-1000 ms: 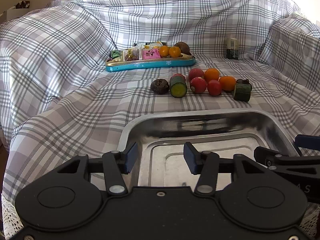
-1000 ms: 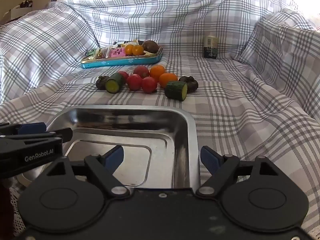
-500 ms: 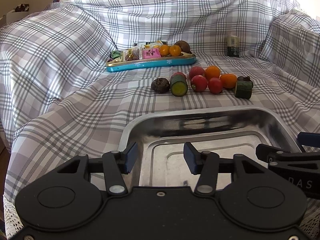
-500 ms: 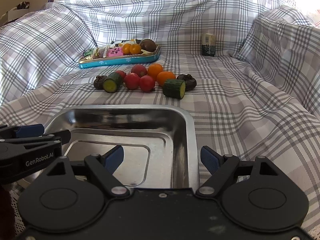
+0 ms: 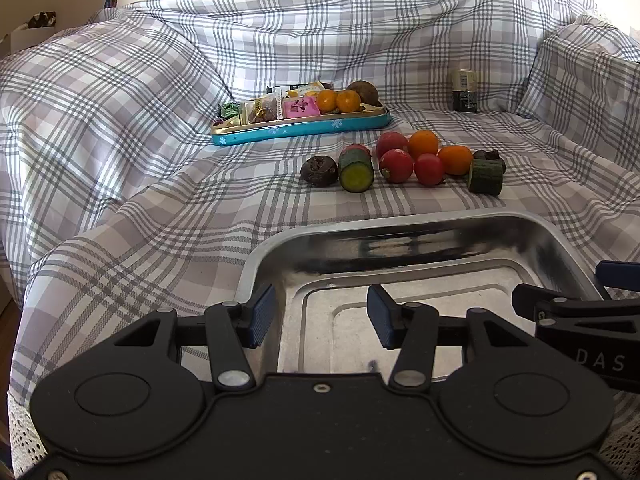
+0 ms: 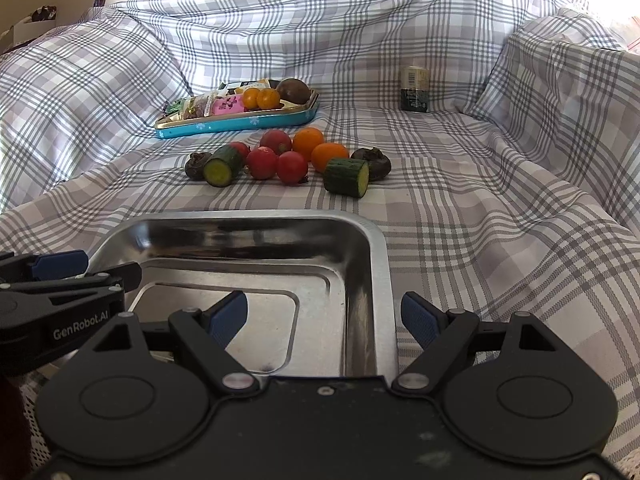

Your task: Organize fruits

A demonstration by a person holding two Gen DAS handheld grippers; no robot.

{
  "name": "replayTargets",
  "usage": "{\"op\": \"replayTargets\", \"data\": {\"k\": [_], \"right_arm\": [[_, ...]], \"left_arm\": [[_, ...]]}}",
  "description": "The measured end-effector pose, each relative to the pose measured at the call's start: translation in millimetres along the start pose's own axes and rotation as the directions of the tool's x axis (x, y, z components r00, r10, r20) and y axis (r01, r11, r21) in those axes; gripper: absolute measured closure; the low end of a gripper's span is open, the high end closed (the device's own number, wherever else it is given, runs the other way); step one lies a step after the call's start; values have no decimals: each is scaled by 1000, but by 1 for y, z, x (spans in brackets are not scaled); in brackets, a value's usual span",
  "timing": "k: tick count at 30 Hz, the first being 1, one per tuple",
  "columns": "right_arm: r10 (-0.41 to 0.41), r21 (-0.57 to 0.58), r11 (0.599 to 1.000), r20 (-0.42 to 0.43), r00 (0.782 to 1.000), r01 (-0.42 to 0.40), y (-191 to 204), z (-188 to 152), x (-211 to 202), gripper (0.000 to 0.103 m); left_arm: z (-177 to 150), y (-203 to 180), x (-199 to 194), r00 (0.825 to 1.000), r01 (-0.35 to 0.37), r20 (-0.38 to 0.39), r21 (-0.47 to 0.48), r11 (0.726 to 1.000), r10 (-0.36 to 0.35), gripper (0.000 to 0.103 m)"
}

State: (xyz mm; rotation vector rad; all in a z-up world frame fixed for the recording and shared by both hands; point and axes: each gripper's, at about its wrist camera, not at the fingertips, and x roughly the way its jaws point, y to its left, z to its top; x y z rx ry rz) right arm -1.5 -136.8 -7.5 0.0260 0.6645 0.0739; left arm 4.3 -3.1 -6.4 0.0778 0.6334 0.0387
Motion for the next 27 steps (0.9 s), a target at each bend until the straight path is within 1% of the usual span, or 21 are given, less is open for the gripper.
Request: {"op": "replayTargets", "data": {"k": [27], "right_arm": [[0,-1,1000,-1,1000,0,1,0,1,16]], "left_arm": [[0,-1,2,1000,-3,-5,15,1000,3,46]]}}
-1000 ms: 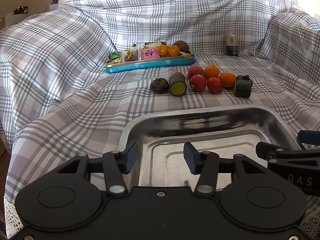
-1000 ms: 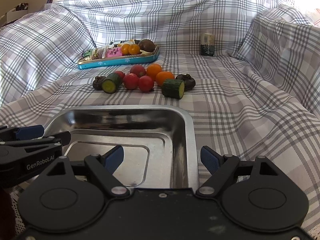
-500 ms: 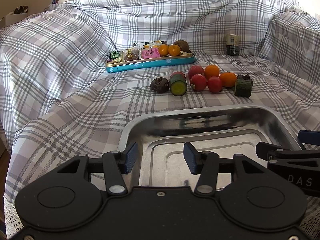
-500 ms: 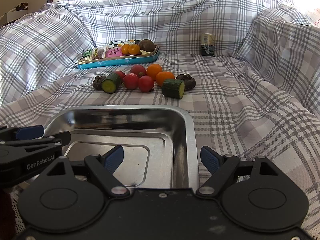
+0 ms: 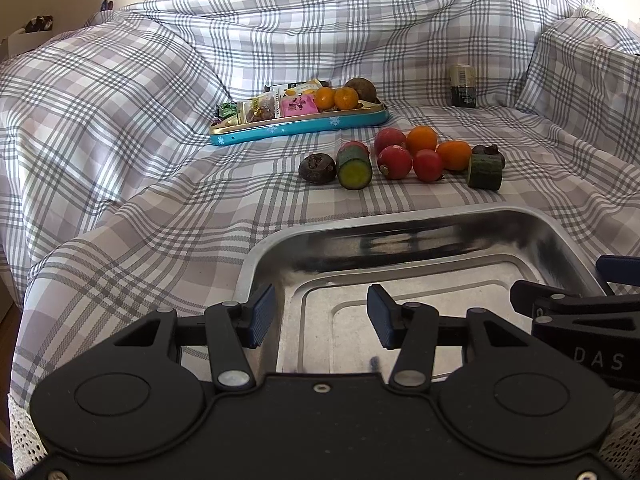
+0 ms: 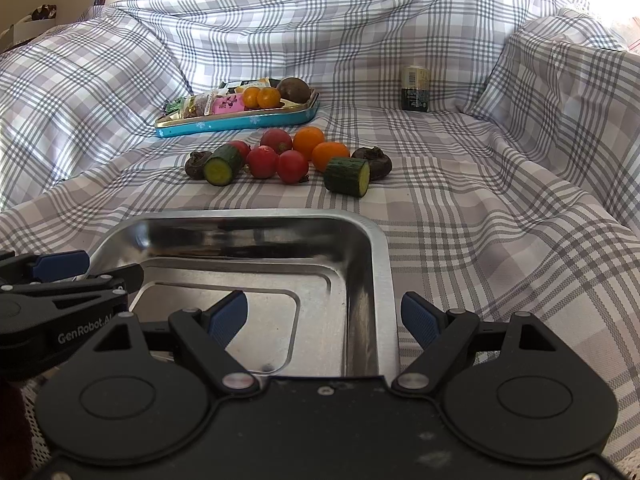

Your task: Organize fruits

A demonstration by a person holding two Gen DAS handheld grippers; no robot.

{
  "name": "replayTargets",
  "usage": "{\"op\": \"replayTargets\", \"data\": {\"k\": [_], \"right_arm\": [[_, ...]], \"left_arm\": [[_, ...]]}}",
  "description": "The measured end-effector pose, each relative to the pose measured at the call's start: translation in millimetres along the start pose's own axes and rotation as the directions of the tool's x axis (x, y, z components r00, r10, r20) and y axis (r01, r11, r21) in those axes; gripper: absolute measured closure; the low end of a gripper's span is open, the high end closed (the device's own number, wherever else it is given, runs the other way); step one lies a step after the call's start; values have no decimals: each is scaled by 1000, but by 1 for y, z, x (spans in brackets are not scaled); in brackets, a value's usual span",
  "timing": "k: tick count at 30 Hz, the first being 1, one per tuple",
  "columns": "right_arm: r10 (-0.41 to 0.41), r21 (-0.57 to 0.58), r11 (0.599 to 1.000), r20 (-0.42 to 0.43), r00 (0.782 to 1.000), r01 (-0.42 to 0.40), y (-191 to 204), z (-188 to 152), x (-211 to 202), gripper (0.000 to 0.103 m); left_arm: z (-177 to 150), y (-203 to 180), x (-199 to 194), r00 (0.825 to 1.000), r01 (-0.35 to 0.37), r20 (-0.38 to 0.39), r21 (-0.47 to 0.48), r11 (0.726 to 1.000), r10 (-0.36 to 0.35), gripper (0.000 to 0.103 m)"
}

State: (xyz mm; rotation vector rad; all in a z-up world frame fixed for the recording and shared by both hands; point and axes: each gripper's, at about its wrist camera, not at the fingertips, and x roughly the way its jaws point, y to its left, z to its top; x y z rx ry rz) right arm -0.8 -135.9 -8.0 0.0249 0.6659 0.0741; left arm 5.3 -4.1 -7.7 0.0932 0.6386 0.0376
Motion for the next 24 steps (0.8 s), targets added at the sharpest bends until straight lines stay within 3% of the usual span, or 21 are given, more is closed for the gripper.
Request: {"op": "replayTargets", "data": {"k": [24], "right_arm": [[-5,-15,1000,3,1000,5,3,-1,0,16]], "left_arm": [[-1,-6,-1,1000,-8,2,36,999,8,46]]}}
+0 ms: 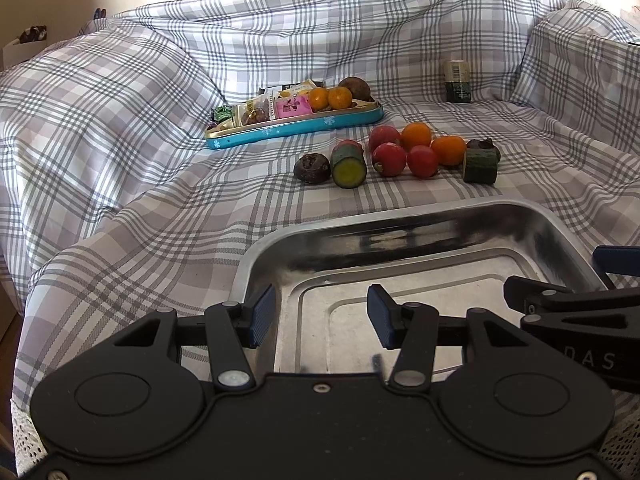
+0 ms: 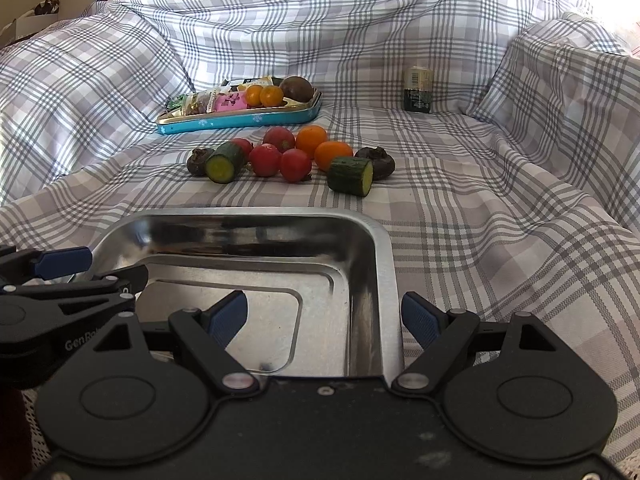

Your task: Organize fruits

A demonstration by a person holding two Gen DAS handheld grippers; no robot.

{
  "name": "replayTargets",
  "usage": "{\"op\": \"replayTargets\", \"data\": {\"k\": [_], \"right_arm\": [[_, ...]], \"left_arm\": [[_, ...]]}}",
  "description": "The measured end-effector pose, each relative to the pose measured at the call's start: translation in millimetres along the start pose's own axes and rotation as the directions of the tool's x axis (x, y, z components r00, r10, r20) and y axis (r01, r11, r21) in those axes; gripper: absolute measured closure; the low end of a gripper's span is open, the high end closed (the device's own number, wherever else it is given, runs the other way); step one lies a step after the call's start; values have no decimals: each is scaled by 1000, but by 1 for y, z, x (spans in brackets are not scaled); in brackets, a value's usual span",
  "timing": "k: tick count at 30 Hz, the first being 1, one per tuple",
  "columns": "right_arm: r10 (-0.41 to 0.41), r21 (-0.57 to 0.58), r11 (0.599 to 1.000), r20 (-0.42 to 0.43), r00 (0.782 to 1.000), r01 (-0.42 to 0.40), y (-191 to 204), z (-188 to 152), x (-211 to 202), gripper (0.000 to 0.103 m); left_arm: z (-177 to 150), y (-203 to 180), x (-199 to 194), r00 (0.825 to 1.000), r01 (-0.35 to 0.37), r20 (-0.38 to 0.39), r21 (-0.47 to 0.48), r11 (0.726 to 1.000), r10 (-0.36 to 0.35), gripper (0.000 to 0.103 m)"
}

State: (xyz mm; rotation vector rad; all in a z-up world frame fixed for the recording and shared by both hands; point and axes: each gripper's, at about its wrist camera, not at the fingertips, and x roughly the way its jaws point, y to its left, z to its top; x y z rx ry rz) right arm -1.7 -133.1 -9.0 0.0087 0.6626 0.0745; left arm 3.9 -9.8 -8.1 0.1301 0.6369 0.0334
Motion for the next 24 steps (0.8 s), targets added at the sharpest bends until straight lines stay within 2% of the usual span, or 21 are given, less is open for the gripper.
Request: {"op": "replayTargets", "data": {"k": [13,19,24], "right_arm": [[-29,-14,999,-6,1000,29,2,1,-3,16],[-67,-5,998,48,997,67,4,1,-8,16],[-93,-11,996,68,993,94,6,2,-9,16]], "left_arm": [[3,-3,-8,999,-31,42,-8,999,31,46],[4,1,-11,994,-68,87,-42,997,72,46],[7,5,-7,997,-47,64,-72,996,52,46]]}}
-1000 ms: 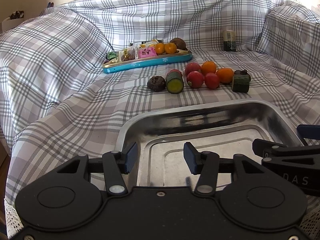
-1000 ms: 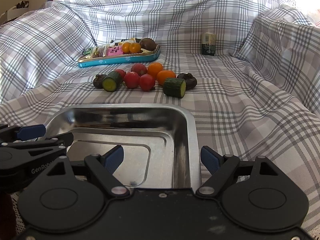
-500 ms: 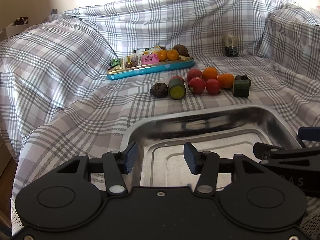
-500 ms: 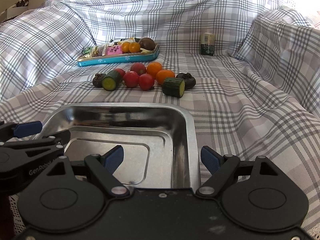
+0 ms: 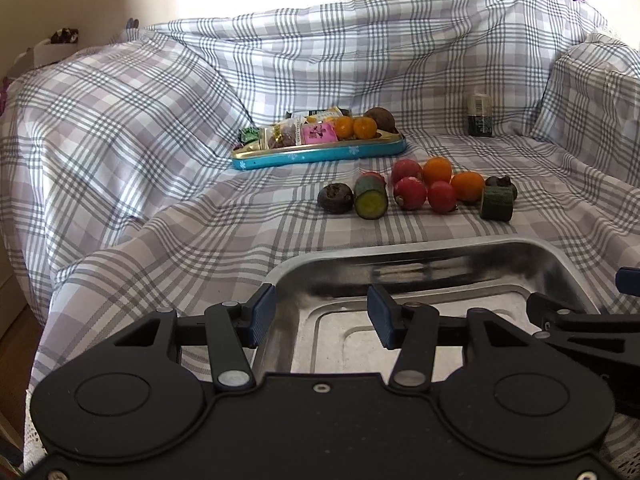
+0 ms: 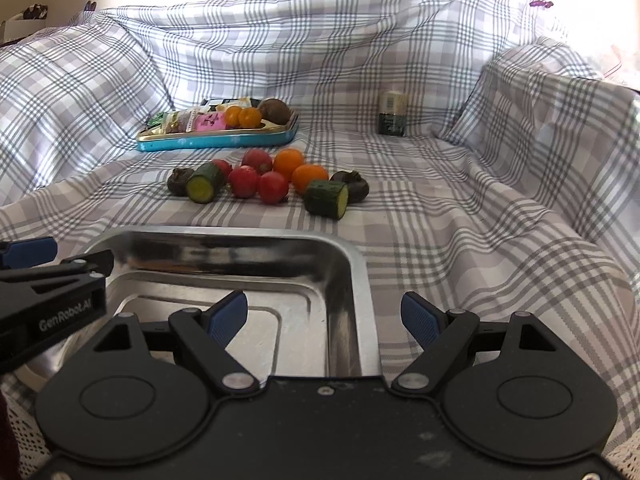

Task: Organize fruits
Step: 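Grasp a green cucumber piece with the left tool while the right tool grasps another cucumber piece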

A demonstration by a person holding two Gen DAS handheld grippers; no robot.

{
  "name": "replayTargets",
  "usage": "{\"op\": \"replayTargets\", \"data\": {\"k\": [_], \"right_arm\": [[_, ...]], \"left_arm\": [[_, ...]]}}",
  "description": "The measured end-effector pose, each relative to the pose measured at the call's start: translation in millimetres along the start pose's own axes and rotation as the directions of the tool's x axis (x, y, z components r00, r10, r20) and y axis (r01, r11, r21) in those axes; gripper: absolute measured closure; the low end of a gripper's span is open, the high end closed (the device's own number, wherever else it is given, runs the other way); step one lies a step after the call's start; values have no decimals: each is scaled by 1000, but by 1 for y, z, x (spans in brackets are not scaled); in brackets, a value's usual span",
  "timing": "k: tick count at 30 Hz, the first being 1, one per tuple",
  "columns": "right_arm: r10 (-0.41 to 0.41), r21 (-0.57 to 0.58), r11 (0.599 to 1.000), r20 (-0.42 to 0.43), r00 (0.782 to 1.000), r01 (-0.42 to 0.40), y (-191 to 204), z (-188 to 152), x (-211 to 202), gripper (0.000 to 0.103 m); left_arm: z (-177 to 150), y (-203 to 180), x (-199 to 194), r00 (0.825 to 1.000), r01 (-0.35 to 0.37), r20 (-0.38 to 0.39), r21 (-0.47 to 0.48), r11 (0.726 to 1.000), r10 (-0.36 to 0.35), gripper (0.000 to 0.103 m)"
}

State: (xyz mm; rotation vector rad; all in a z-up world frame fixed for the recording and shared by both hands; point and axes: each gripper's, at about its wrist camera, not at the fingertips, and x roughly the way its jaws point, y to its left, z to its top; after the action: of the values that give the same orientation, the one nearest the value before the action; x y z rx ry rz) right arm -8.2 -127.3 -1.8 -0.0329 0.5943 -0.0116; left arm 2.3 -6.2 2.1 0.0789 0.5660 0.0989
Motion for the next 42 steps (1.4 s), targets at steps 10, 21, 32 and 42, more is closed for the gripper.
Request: {"op": "replayTargets", "data": {"k": [10,21,32,42], "right_arm": [[34,-104,994,23,999,-31,10,6,0,17],[41,-91,995,30,999,-38,6,37,31,17],[-13,-33,999,53,999,14,-17,71,84,23],[39,-49,998,31,999,-37,-14,75,113,26]], "left_arm": [[9,0,-2,999,32,-11,3,999,-32,47],[45,6,28,999,45,-25,-39,998,-46,48],[88,6,74,997,75,4,11,997,-75,48],[89,-12,113,993,116,-22,57,992,-115,48]]}}
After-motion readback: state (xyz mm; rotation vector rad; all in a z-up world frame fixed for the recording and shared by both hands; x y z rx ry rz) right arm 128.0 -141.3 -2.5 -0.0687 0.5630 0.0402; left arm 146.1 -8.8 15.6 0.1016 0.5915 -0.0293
